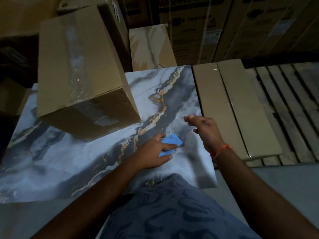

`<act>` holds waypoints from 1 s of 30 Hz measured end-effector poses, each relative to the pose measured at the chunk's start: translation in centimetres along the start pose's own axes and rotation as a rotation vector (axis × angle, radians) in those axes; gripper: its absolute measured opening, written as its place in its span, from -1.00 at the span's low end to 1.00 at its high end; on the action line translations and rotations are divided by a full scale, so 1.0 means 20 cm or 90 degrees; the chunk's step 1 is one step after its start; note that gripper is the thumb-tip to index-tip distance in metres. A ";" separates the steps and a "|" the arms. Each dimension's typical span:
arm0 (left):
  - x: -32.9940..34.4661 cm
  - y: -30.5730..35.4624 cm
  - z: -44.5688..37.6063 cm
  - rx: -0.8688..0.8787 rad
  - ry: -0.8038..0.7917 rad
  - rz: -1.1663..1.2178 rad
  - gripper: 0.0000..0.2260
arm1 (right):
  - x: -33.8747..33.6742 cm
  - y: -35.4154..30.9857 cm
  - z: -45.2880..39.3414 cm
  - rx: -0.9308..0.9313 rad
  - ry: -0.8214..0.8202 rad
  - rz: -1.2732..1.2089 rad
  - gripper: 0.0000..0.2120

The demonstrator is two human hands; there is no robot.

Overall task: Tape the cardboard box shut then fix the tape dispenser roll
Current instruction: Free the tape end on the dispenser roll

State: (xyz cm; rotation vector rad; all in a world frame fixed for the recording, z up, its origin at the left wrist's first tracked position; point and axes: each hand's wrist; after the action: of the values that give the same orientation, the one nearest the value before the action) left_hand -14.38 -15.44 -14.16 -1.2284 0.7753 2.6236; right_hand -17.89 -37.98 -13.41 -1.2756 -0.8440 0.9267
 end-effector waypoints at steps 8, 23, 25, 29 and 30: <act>-0.03 -0.12 0.01 -0.010 0.047 0.280 -0.42 | 0.08 0.08 0.05 -0.057 0.018 0.058 -0.81; 0.07 -0.13 -0.13 -0.149 -0.085 0.678 -0.45 | 0.35 0.18 0.32 -0.093 0.095 0.196 -0.80; 0.07 -0.12 -0.13 -0.173 -0.109 0.715 -0.54 | 0.36 0.18 0.32 -0.095 0.101 0.207 -0.80; 0.03 -0.12 -0.14 -0.185 -0.124 0.741 -0.74 | 0.37 0.18 0.31 -0.093 0.110 0.226 -0.80; 0.02 -0.13 -0.15 -0.172 -0.111 0.707 -0.74 | 0.37 0.18 0.31 -0.089 0.112 0.226 -0.80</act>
State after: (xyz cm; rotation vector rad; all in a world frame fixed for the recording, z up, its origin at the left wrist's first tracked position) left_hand -11.66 -14.85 -17.09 -0.6421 1.3963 3.7250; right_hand -20.83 -28.60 -16.21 -1.6373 -0.5605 1.0272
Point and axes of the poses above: each hand's wrist, its own z-axis away from the middle knuckle, its own x-axis out of the palm, y = z × x, and after that the axes turned 13 degrees about -x, right-handed
